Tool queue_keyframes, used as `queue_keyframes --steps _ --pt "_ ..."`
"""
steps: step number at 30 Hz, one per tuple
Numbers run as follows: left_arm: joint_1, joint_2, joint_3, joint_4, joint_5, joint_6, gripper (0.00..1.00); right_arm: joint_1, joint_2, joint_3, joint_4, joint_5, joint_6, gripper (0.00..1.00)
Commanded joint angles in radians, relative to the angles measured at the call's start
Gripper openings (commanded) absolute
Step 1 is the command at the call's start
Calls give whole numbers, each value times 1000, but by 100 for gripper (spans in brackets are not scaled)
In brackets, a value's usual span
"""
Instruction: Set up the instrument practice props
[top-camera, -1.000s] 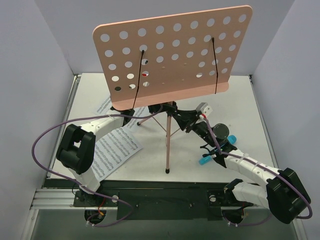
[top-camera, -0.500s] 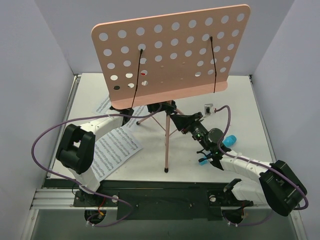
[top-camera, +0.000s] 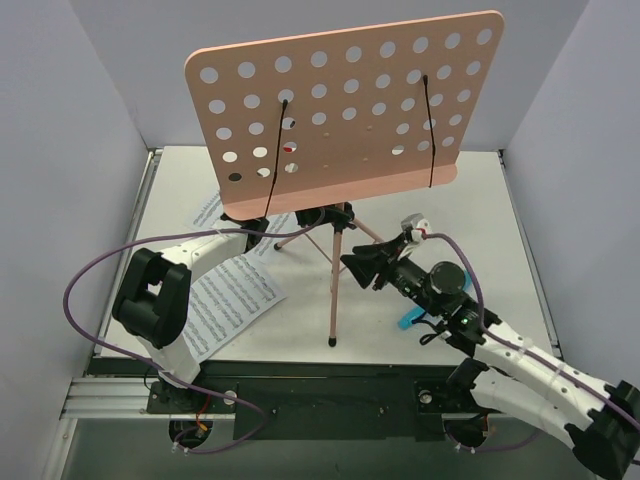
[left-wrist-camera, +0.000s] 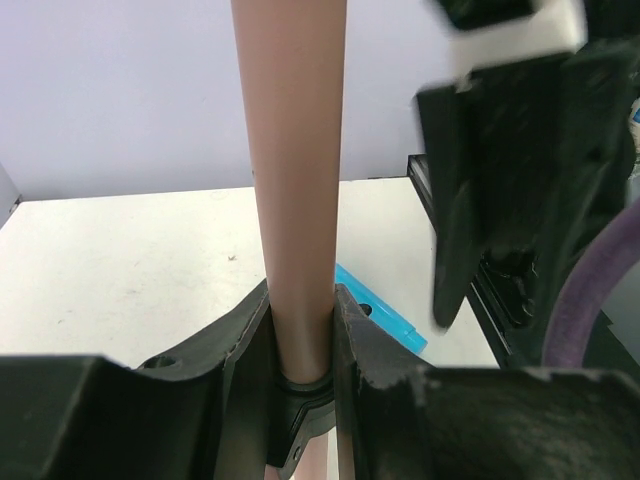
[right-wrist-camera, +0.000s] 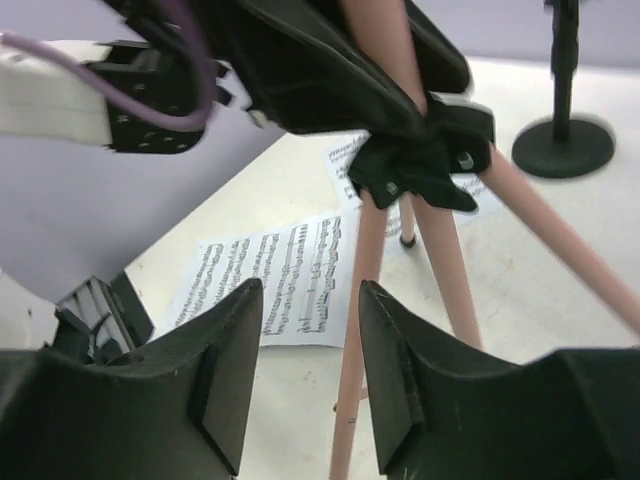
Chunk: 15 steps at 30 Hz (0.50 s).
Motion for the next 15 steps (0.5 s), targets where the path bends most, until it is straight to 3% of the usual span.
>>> queue_keyframes --steps 1,4,6,10,15 --pt "-21 39 -41 -91 46 3 0 16 -172 94 -274 -65 -435 43" --pt "-22 45 -41 -67 44 -21 0 18 -201 126 -375 -103 -748 48" --pt "-22 51 -41 -44 47 -41 0 16 -201 134 -394 -109 -865 52" --pt "-22 51 -41 -37 49 -44 0 16 -140 165 -372 -145 -1029 56" --pt "-22 53 -41 -37 52 -46 0 3 -36 228 -331 -163 -1109 55"
